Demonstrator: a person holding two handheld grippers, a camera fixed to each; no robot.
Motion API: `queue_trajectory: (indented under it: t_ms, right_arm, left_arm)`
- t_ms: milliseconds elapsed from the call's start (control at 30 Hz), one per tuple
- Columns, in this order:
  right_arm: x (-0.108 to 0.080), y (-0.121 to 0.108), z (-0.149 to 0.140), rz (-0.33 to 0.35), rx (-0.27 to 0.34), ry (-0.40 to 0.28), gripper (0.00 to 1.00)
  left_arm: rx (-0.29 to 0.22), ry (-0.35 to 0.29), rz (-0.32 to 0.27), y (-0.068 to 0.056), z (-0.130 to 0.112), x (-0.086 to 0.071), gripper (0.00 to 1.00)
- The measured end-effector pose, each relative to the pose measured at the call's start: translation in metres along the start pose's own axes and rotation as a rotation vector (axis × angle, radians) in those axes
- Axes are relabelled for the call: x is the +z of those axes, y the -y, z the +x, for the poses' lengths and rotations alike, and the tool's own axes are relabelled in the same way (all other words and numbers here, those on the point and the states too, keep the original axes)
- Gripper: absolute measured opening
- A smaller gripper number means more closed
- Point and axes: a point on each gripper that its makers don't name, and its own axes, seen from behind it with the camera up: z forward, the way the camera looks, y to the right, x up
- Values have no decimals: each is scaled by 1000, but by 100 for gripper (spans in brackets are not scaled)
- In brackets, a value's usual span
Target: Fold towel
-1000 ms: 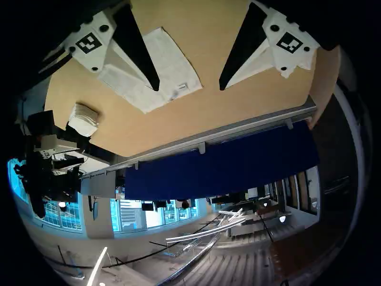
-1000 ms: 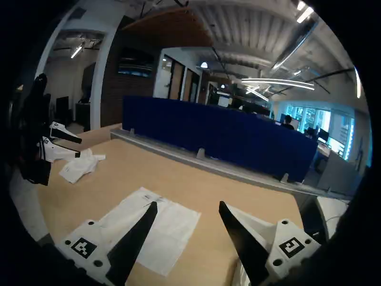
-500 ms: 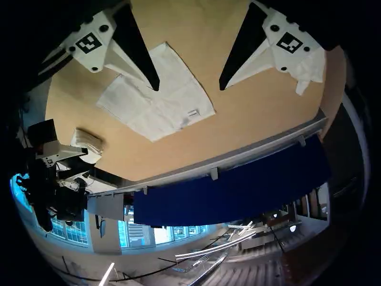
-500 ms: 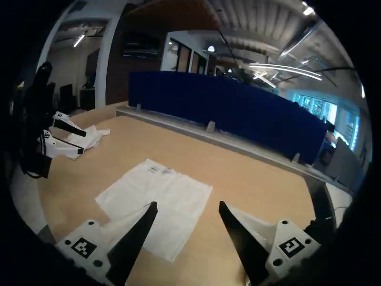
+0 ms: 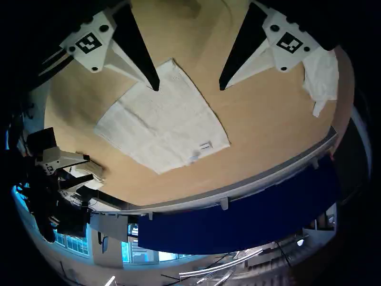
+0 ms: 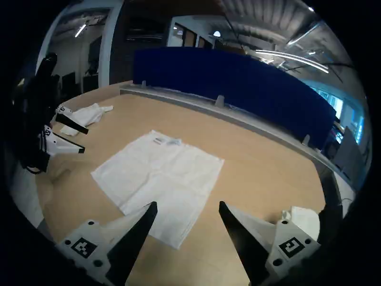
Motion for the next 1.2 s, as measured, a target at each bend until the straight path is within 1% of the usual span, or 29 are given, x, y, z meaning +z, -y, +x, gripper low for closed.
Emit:
queue_trajectory:
  t_ms: [167,467,600,767,1000,1133,1200]
  right_arm:
    - [9,4,-18,14,1,37,100]
    - [19,8,-47,31,1,102,100]
    - [20,9,-58,39,9,129,100]
    - [19,10,-71,52,16,159,99]
    - [21,11,-79,61,14,175,99]
    - [22,13,-82,67,14,186,96]
    - [22,14,-85,71,17,193,93]
  left_arm:
    - [7,42,-18,-6,-18,12,93]
    - [13,103,-56,-15,-40,27,93]
    - [10,133,-78,-20,-48,29,93]
    - [4,164,-95,-24,-57,34,93]
    - [7,200,-107,-27,-63,36,93]
    - [11,217,-107,-28,-67,38,93]
    - [11,227,-106,-29,-68,39,93]
